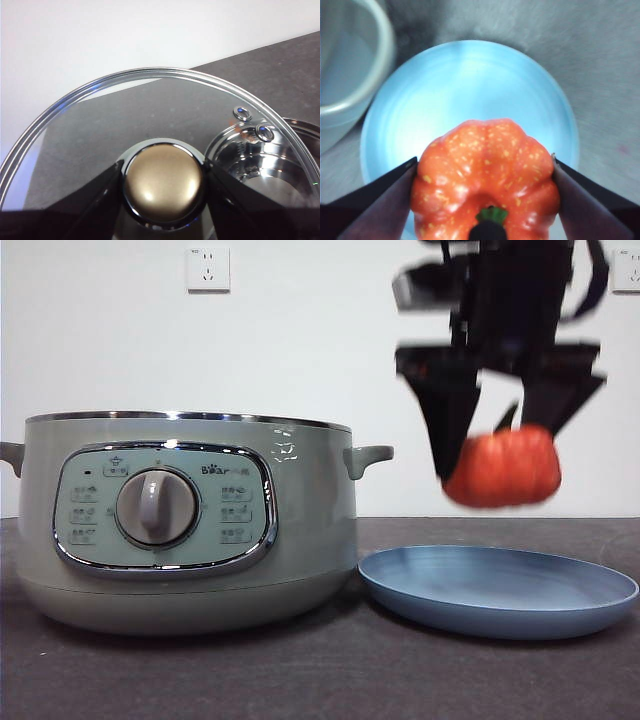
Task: Take the pumpkin out from the steamer,put the pumpkin in the blue plate,close the lid
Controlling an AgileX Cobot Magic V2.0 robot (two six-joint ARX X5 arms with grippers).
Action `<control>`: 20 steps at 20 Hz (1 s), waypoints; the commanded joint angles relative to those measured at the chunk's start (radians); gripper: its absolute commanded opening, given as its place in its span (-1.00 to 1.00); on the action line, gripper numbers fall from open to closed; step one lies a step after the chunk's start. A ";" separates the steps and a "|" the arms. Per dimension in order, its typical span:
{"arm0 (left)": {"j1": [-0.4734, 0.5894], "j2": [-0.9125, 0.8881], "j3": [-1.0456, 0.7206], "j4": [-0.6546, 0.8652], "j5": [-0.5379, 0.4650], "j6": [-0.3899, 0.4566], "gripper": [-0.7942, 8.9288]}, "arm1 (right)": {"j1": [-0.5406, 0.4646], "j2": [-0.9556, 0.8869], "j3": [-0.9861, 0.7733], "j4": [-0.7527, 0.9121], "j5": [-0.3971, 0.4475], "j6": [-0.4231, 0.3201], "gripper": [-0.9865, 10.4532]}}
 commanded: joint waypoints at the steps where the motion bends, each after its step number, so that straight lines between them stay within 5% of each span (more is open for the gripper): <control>1: 0.000 -0.011 0.008 0.055 -0.001 0.001 -0.85 | -0.004 0.007 -0.088 0.117 -0.003 0.005 -0.83; 10: 0.000 0.031 0.008 0.058 0.001 0.000 -0.85 | -0.106 0.059 -0.128 0.171 -0.185 -0.040 -0.81; 14: 0.000 0.049 0.008 0.058 0.027 0.001 -0.85 | -0.113 0.118 -0.128 0.177 -0.183 -0.039 -0.79; 20: 0.000 0.064 0.008 0.055 0.040 0.001 -0.85 | -0.113 0.155 -0.128 0.172 -0.174 -0.003 0.19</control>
